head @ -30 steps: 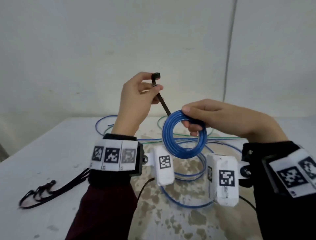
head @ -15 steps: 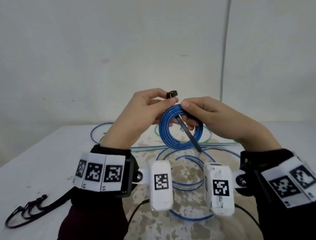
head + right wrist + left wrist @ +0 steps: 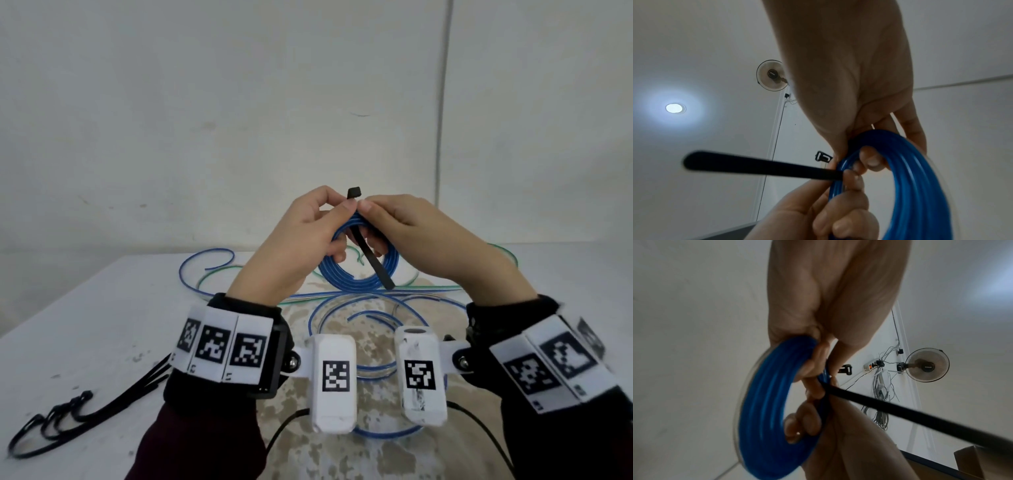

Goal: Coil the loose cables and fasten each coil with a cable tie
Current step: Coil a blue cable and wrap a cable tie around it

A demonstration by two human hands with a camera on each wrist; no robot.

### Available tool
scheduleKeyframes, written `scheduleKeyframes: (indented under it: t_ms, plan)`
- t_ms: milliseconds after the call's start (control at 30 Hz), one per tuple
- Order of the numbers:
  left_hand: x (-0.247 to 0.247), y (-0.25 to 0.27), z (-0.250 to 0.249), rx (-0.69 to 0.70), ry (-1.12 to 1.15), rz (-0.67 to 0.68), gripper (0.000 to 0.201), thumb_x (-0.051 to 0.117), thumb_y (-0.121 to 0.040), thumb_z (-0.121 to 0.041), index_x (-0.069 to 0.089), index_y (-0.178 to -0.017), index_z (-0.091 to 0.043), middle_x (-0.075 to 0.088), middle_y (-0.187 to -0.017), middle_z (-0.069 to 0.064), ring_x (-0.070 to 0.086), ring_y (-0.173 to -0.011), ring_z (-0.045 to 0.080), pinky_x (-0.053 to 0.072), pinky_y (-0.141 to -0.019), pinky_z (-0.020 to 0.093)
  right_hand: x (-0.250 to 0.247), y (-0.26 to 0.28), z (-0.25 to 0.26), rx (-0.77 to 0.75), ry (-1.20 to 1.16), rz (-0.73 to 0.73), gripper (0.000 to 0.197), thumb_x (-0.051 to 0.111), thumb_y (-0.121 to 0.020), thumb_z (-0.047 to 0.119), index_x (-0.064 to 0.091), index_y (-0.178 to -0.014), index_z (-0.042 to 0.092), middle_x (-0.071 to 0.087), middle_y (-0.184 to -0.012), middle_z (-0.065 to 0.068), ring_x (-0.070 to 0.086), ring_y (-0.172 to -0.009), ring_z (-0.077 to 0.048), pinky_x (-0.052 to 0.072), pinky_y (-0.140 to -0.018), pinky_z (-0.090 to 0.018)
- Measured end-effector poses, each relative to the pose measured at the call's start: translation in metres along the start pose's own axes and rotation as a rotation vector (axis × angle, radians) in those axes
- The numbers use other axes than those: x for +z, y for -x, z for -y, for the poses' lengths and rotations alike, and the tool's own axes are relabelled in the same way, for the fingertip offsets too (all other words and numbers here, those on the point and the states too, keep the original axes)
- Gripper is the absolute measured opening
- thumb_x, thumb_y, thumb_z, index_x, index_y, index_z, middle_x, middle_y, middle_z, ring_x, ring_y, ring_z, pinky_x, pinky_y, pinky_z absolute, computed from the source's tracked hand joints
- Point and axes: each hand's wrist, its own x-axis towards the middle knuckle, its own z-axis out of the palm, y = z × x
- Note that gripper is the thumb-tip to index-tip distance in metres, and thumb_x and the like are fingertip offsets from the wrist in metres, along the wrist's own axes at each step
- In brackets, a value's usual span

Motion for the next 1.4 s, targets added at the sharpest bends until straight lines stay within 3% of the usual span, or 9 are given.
scheduleKeyframes:
  t_ms: [167,267,367,467,567,800,933,1233,1400]
  plan:
    - [-0.002,-0.002,0.005,0.025,-0.01,-0.106,0.018,0.046,-0.1,-0.014,0.05,-0.084,-0.009,0.05,-0.054,0.001,0.031,-0.036,0.007,0.035,-0.049,0.024,0.006,-0.002,0.002,0.043,-0.109,-0.124,0.025,0.05,-0.097,0.027,0.046,-0.121,0.023,0.058,-0.095,0.002,0.059,-0.084,-0.016,0.048,-0.077,-0.031]
    - [-0.005,-0.003,0.006,0.046,0.012,-0.159,0.018,0.045,-0.1,-0.014,0.049,-0.083,-0.009,0.053,-0.046,-0.007,0.031,-0.036,0.006,0.035,-0.048,0.022,-0.008,0.004,0.008,-0.187,-0.072,-0.178,0.04,0.062,-0.084,0.013,0.053,-0.119,0.031,0.056,-0.104,0.004,0.056,-0.098,-0.011,0.047,-0.086,-0.027]
    - [-0.009,-0.004,0.008,0.051,0.019,-0.169,0.018,0.046,-0.1,-0.015,0.051,-0.084,-0.009,0.054,-0.048,-0.006,0.036,-0.041,0.01,0.036,-0.049,0.022,-0.014,0.009,0.01,-0.204,0.012,-0.042,0.031,0.076,-0.077,0.031,0.064,-0.103,0.042,0.054,-0.108,0.009,0.048,-0.11,-0.012,0.037,-0.096,-0.022]
    - [-0.006,-0.004,0.009,0.052,0.027,-0.15,0.016,0.047,-0.1,-0.014,0.052,-0.086,-0.009,0.054,-0.05,-0.004,0.036,-0.039,0.009,0.036,-0.05,0.024,-0.009,0.007,0.013,-0.199,-0.093,-0.081,0.008,0.073,-0.08,0.033,0.07,-0.086,0.027,0.059,-0.094,0.01,0.055,-0.095,-0.007,0.041,-0.092,-0.028]
    - [-0.003,-0.005,0.011,0.069,0.043,-0.126,0.014,0.046,-0.1,-0.01,0.057,-0.09,-0.01,0.058,-0.05,-0.003,0.034,-0.038,0.009,0.036,-0.046,0.02,-0.005,0.004,0.015,-0.217,-0.141,-0.15,0.019,0.064,-0.088,0.028,0.064,-0.077,0.012,0.063,-0.071,0.006,0.056,-0.07,-0.018,0.045,-0.073,-0.037]
    - [-0.002,-0.005,0.012,0.095,0.036,-0.103,0.02,0.044,-0.101,-0.011,0.063,-0.102,-0.017,0.064,-0.061,0.002,0.046,-0.064,0.03,0.037,-0.046,0.02,-0.001,0.001,0.011,-0.034,-0.264,-0.086,0.039,0.049,-0.098,0.027,0.052,-0.074,-0.004,0.045,-0.051,0.01,0.038,-0.053,-0.007,0.031,-0.053,-0.015]
    - [0.001,-0.005,0.014,0.106,0.008,-0.104,0.022,0.044,-0.101,-0.01,0.062,-0.112,-0.012,0.064,-0.063,0.005,0.051,-0.054,0.017,0.038,-0.047,0.02,-0.003,0.003,0.011,0.036,-0.304,-0.069,0.045,0.053,-0.096,0.028,0.047,-0.074,-0.011,0.045,-0.057,0.001,0.035,-0.051,-0.003,0.028,-0.048,-0.009]
    - [0.007,-0.004,0.014,0.11,-0.014,-0.108,0.025,0.041,-0.101,-0.007,0.061,-0.115,-0.01,0.063,-0.057,-0.002,0.053,-0.047,0.01,0.037,-0.045,0.02,-0.006,0.003,0.008,0.173,-0.344,-0.011,0.034,0.058,-0.092,0.026,0.05,-0.063,0.01,0.051,-0.069,-0.009,0.044,-0.068,-0.014,0.031,-0.074,-0.032]
    - [0.009,-0.004,0.011,0.143,-0.066,-0.125,0.025,0.041,-0.101,-0.007,0.062,-0.113,-0.013,0.064,-0.07,0.013,0.051,-0.048,0.014,0.038,-0.046,0.021,-0.007,0.003,0.007,0.162,-0.362,-0.026,0.04,0.058,-0.092,0.029,0.051,-0.07,-0.004,0.053,-0.071,-0.009,0.045,-0.07,-0.014,0.035,-0.078,-0.033]
